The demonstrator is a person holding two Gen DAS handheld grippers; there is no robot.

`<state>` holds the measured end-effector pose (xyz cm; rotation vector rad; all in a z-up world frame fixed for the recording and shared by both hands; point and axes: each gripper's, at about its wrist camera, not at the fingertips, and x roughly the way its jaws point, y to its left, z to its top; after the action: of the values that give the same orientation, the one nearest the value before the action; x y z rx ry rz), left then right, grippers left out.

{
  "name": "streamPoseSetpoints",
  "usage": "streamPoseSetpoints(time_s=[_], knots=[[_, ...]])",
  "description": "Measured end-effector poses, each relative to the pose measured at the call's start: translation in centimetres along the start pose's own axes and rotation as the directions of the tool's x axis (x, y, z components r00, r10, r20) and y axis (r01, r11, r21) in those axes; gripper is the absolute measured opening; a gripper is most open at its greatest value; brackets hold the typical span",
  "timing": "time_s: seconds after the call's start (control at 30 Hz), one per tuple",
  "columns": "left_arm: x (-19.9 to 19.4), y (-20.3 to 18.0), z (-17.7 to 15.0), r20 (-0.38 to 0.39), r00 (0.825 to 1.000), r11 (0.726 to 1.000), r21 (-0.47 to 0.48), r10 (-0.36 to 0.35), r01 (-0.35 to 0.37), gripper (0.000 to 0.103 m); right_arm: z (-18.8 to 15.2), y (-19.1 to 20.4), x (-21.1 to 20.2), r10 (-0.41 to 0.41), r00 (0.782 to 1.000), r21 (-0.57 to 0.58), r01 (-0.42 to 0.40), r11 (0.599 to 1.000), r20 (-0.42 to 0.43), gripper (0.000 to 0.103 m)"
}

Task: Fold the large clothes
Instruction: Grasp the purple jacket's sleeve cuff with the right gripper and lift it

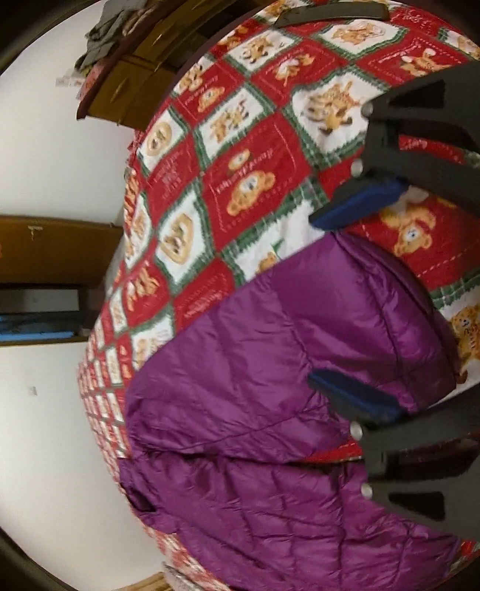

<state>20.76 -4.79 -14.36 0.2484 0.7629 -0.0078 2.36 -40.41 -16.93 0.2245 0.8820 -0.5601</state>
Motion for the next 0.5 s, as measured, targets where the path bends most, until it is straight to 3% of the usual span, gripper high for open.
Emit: streamPoseSetpoints(time_s=[0.1,0.13,0.17,0.2,0.37,0.5], knots=[[1.2,0.2,0.2,-0.017,1.000,1.000,0.009,0.003,-0.003,0.102,0.1,0.7,0.4,-0.034,0.999,-0.049,0.035,0.998,0.010,0.065],[1.5,0.3,0.3,-0.024,1.000,1.000,0.011,0.004,-0.004,0.102,0.2,0.9,0.6,-0.051,0.999,-0.070,0.052,0.996,0.012,0.054],[1.7,0.5,0.4,-0.028,1.000,1.000,0.010,0.001,-0.001,0.102,0.3,1.0,0.8,-0.057,0.998,-0.093,0.058,0.994,0.011,0.027],[1.9,0.6,0.5,-0.030,1.000,1.000,0.008,-0.003,0.003,0.102,0.5,0.9,1.3,-0.028,0.999,-0.098,0.026,0.995,-0.021,0.010],[2.3,1.9,1.7,-0.011,1.000,1.000,0.009,0.021,-0.021,0.102,2.3,-0.5,1.0,-0.005,1.000,-0.075,0.006,0.997,0.010,0.008],[2.9,3.4,2.7,-0.005,0.999,0.999,0.006,0.053,-0.053,0.102,5.2,-2.7,0.3,-0.045,0.997,-0.034,0.047,0.998,0.057,0.007]])
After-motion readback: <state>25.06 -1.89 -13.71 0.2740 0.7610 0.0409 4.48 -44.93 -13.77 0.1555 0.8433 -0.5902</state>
